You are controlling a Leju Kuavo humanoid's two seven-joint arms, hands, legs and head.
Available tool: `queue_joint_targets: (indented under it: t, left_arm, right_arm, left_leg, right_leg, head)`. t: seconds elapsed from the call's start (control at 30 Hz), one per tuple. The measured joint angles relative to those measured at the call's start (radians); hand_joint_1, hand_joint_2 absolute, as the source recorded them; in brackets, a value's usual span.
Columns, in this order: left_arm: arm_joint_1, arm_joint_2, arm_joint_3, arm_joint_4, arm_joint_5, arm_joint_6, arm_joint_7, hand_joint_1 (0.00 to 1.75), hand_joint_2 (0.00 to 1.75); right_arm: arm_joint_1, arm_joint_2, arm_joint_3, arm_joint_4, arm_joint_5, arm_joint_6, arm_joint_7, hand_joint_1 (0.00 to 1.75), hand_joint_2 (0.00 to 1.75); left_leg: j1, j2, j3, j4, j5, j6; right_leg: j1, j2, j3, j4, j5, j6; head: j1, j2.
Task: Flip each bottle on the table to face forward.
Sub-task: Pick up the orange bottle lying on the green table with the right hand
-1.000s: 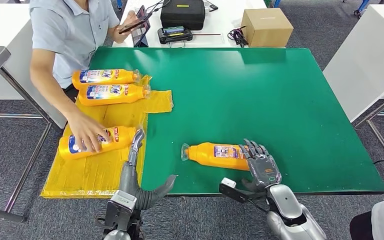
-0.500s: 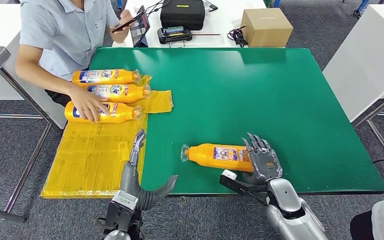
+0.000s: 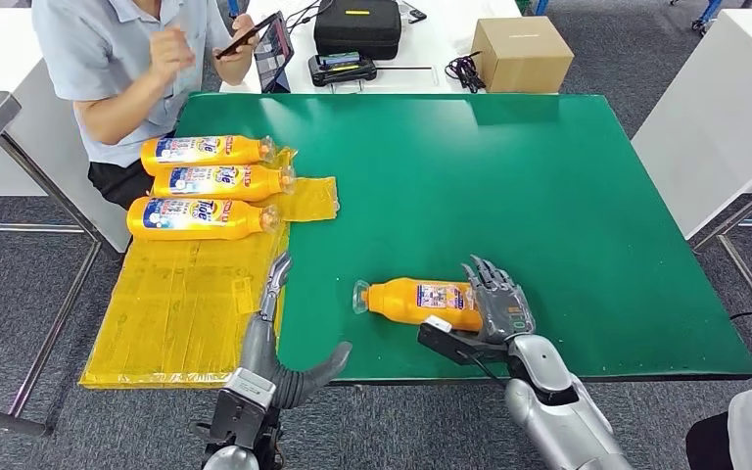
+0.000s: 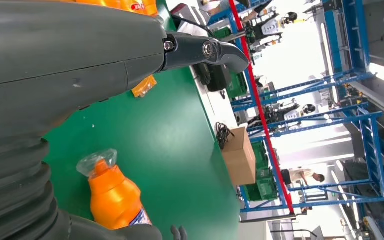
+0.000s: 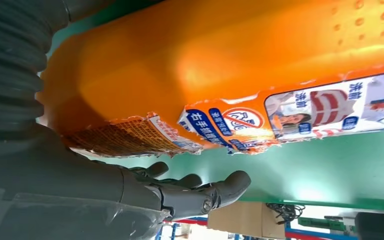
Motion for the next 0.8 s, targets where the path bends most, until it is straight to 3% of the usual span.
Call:
queue_joint_targets:
  t: [0.4,0.47,0.53,0.63,0.8]
  left_arm:
    - [-0.011,0.000,-0.010,0.023,-0.008,-0.004,0.015,0.00,1.75]
    - [-0.013,0.000,-0.011,0.026,-0.009,-0.004,0.015,0.00,1.75]
    - [-0.014,0.000,-0.012,0.029,-0.009,-0.004,0.015,0.00,1.75]
    - [-0.017,0.001,-0.015,0.034,-0.009,-0.004,0.015,0.00,1.75]
    - [-0.019,0.006,-0.017,0.042,-0.009,-0.004,0.015,0.00,1.75]
  right_arm:
    - [-0.057,0.002,0.005,0.078,-0.035,0.071,-0.002,0.01,1.75]
    - [-0.063,0.001,0.008,0.085,-0.040,0.078,0.000,0.72,1.75]
    - [-0.070,-0.001,0.011,0.091,-0.050,0.093,0.004,1.54,1.75]
    - [-0.083,-0.007,0.017,0.102,-0.072,0.127,0.013,1.75,1.75]
    - [-0.106,-0.027,0.033,0.123,-0.111,0.162,0.024,1.68,1.75]
  left_leg:
    - [0.000,0.000,0.007,0.000,0.000,0.000]
    - [0.000,0.000,0.009,0.000,0.000,0.000]
    - [0.000,0.001,0.010,0.000,0.000,0.000]
    - [0.000,0.001,0.012,0.000,0.000,0.000]
    - [0.000,0.000,0.017,0.000,-0.001,0.001]
  right_leg:
    - [0.000,0.000,0.007,-0.001,0.000,0.000]
    - [0.000,0.000,0.008,-0.001,0.000,0.000]
    - [0.000,0.000,0.009,-0.001,0.000,0.000]
    - [0.000,0.000,0.010,-0.001,0.000,0.000]
    - [0.000,0.000,0.008,-0.002,0.000,0.001]
  head:
    - [0.000,0.000]
    - [0.000,0.000]
    - [0.000,0.000]
    - [0.000,0.000]
    - [0.000,0.000]
